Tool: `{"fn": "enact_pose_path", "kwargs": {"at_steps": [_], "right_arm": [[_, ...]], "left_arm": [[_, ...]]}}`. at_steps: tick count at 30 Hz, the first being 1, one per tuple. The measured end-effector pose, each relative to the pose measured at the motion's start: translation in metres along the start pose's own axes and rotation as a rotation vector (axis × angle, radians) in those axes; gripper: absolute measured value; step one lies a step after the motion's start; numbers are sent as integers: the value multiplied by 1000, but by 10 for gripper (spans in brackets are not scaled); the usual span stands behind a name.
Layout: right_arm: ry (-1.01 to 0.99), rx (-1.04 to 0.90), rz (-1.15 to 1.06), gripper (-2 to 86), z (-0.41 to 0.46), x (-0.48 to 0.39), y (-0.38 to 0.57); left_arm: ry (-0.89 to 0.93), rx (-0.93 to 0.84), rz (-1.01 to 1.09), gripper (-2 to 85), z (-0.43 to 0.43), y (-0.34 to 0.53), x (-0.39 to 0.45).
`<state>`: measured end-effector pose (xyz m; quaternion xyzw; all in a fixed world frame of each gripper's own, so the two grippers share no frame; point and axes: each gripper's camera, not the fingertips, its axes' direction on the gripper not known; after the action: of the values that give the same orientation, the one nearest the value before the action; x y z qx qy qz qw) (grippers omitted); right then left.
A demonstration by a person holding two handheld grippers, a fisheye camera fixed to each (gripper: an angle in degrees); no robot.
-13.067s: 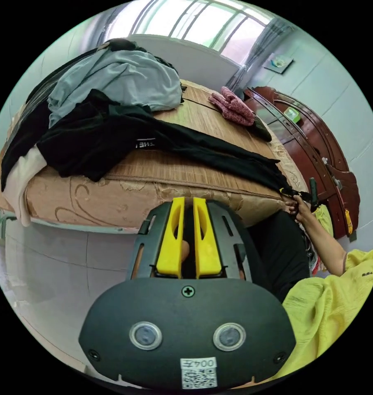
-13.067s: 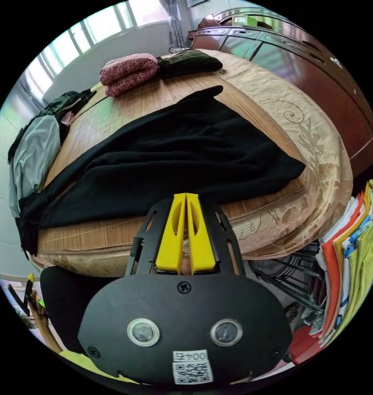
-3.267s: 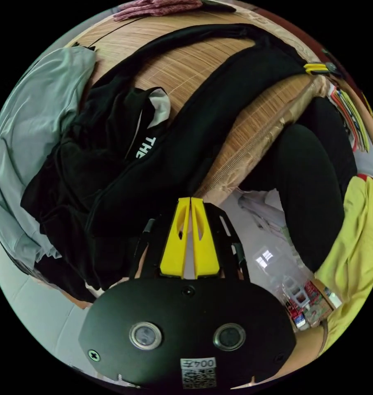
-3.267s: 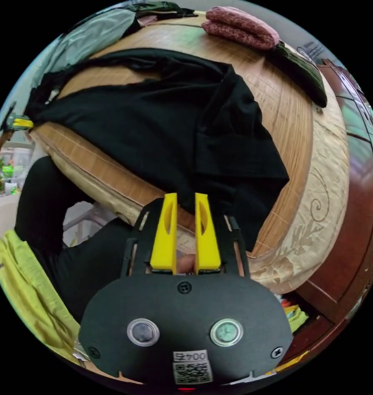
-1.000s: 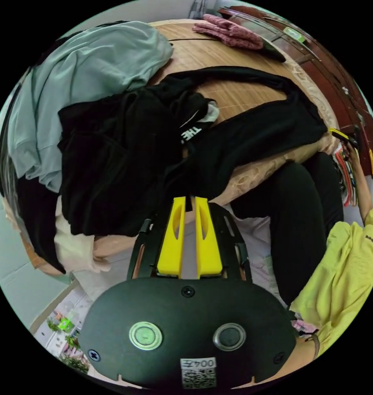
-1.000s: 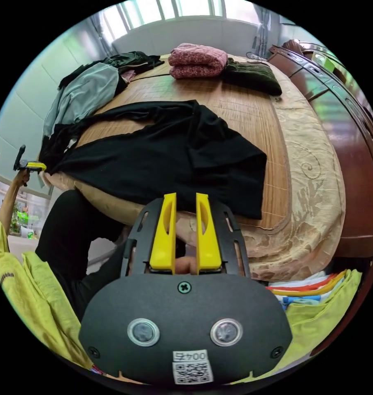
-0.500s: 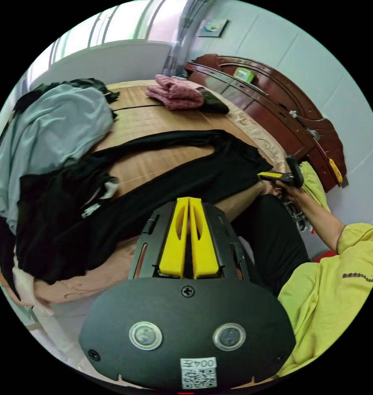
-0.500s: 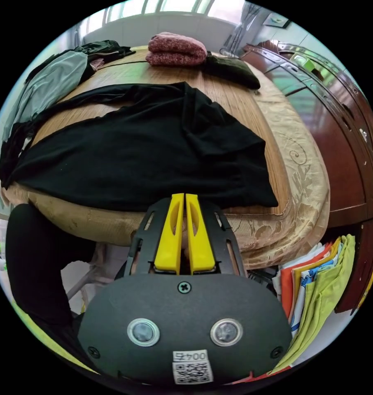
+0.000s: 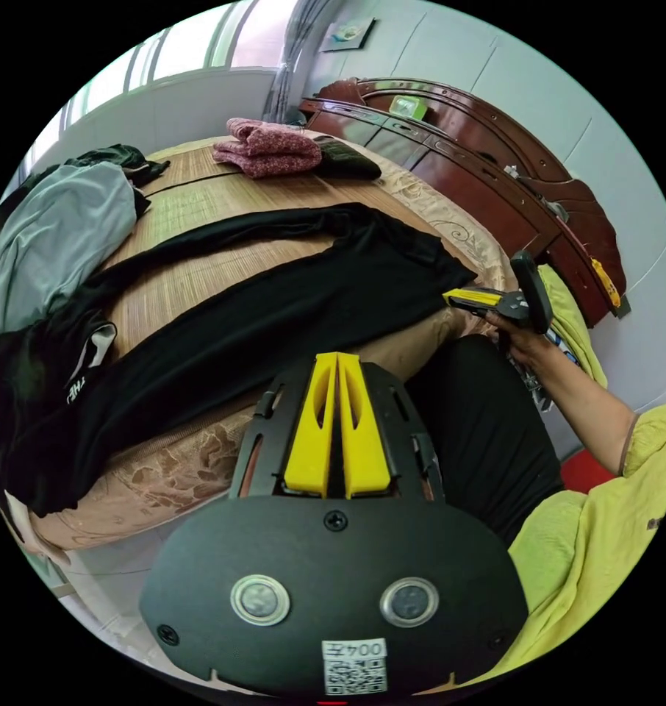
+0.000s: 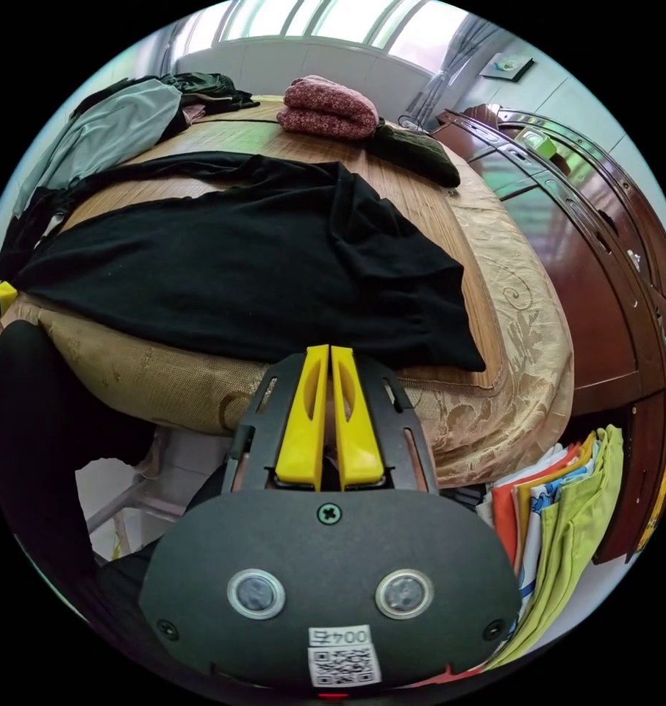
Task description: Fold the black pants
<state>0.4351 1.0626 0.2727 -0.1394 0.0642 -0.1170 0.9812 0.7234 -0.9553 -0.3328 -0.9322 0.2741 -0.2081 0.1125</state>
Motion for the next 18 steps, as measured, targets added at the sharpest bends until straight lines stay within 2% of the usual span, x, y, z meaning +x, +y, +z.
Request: {"fn": "enact_pose_path", "kwargs": {"at_steps": [6, 11, 14, 18], "right_arm": [[-8, 0, 11, -9, 3, 22, -1], [-33, -9, 34, -6, 5, 51, -3], [-79, -48, 62, 0, 5, 74, -5], [-252, -82, 159, 31, 3, 124, 4]], "left_arm": [[-65, -78, 65, 0, 22, -17, 33], [-193, -168, 184, 0, 46, -28, 74], [-249, -180, 221, 1, 52, -30, 90], [-334, -216, 225, 1, 53, -35, 98]]}}
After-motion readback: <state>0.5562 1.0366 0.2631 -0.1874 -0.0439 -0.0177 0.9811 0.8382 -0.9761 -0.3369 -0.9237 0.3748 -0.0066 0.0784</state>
